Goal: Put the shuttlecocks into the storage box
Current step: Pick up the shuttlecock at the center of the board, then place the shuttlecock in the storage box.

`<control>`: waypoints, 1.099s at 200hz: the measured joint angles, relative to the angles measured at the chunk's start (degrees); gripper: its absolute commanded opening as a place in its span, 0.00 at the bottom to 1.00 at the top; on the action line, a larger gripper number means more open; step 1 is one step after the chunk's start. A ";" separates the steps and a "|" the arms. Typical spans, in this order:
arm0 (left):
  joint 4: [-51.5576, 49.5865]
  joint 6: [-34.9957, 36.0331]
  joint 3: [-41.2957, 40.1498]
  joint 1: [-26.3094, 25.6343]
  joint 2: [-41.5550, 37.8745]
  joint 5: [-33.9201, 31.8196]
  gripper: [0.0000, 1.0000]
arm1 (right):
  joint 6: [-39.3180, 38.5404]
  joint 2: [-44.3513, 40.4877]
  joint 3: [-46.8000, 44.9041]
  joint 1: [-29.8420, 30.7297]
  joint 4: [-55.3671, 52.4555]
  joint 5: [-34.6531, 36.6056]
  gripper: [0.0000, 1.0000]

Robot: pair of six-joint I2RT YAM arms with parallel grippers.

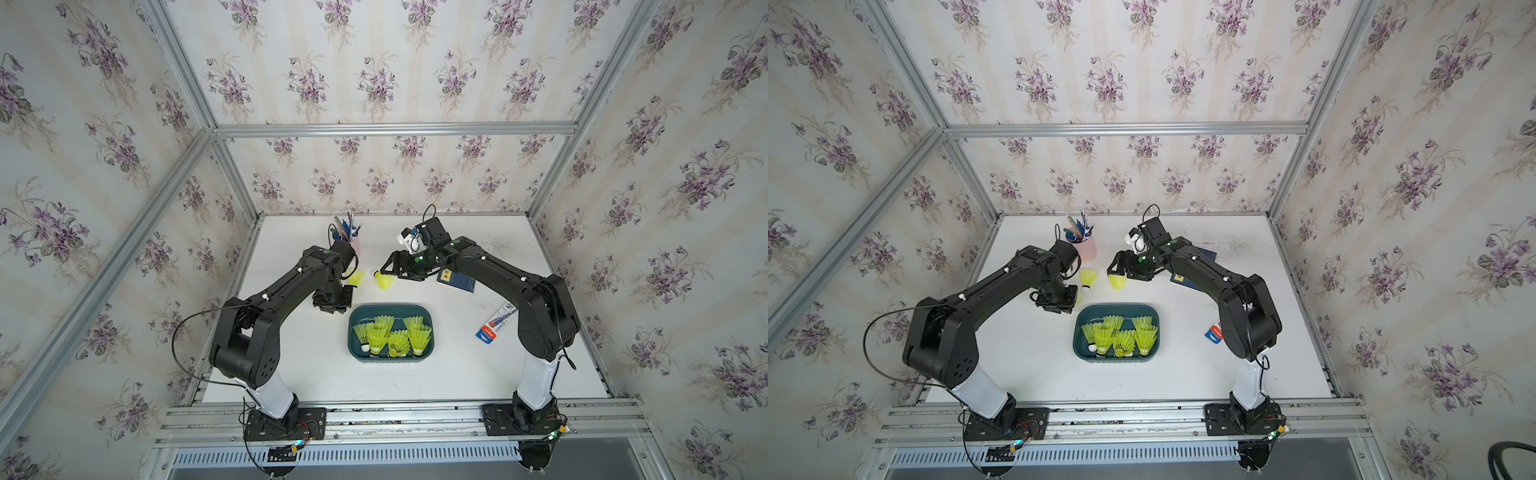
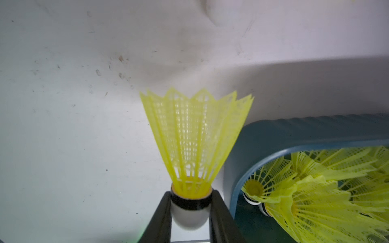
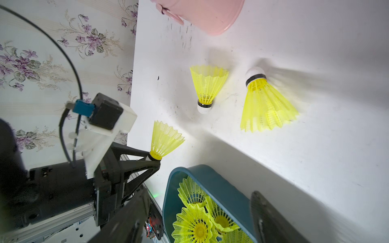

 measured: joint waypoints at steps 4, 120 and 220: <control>0.04 -0.39 -0.44 0.00 -1.09 -0.02 0.10 | -0.02 -0.11 0.00 0.00 -0.04 0.07 0.78; 8.28 -17.94 -16.46 -11.80 -29.68 0.70 0.09 | -2.36 -14.86 -11.69 4.81 1.40 4.68 0.78; 18.47 -29.66 -27.78 -21.79 -34.29 -4.76 0.10 | -2.27 -24.57 -23.63 10.60 3.17 7.74 0.78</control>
